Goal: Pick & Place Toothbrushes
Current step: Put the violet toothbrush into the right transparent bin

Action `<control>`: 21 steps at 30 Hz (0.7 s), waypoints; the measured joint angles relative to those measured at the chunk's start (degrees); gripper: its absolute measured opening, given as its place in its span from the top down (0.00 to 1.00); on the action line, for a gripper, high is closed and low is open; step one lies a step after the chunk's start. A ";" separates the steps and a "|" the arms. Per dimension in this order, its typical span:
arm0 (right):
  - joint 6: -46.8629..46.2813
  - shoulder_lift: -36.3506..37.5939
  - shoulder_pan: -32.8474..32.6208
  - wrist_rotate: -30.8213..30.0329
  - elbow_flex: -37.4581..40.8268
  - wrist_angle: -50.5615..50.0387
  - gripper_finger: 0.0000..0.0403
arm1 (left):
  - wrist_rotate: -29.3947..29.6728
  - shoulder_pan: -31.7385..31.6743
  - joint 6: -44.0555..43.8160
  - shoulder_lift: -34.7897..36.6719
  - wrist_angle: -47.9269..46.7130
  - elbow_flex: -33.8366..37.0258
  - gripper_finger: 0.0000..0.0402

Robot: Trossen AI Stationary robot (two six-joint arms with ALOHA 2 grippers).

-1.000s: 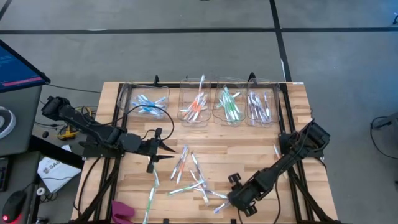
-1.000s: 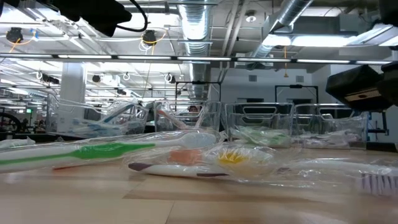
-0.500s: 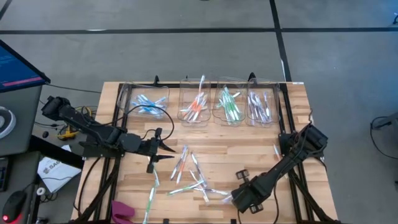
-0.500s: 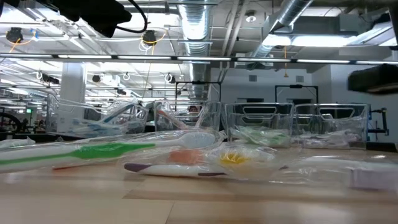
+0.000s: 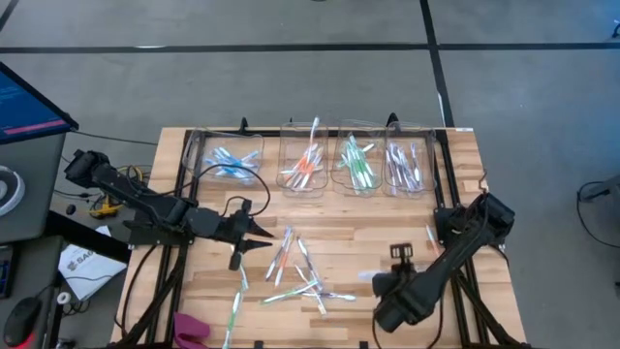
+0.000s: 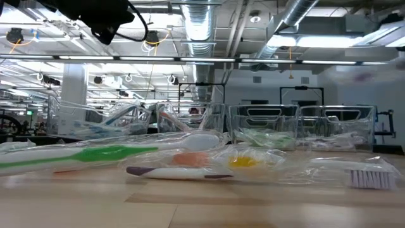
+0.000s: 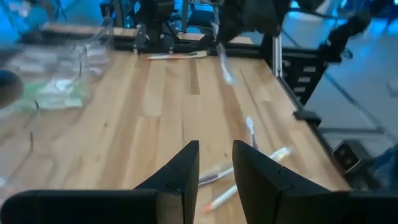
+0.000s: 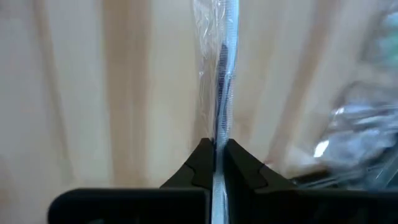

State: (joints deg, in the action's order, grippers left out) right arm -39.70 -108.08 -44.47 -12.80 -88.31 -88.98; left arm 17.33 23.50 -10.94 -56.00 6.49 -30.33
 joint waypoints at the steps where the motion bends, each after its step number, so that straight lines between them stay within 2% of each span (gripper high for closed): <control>1: -0.57 0.73 -0.09 -1.95 0.10 -0.91 0.98 | 0.01 -0.09 -1.59 -0.03 0.06 0.00 0.78; 7: -1.73 4.82 5.09 -10.06 2.88 -1.32 0.98 | 0.00 -0.19 -2.19 0.10 0.78 0.00 0.78; 12: -3.49 12.60 12.09 -17.32 8.39 -1.06 0.98 | 0.03 -0.19 1.49 0.10 0.94 0.00 0.78; 17: -14.98 25.62 19.31 -27.52 17.58 -1.06 0.97 | 0.45 -0.21 1.64 0.10 1.09 0.00 0.78; 21: -23.96 37.50 26.58 -28.76 24.89 -0.58 0.96 | 0.53 -0.21 1.64 0.10 1.33 0.00 0.78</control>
State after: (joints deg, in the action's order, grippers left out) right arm -63.66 -70.57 -17.89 -41.56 -63.42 -89.56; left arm 17.86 23.29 -9.30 -55.90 7.82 -30.33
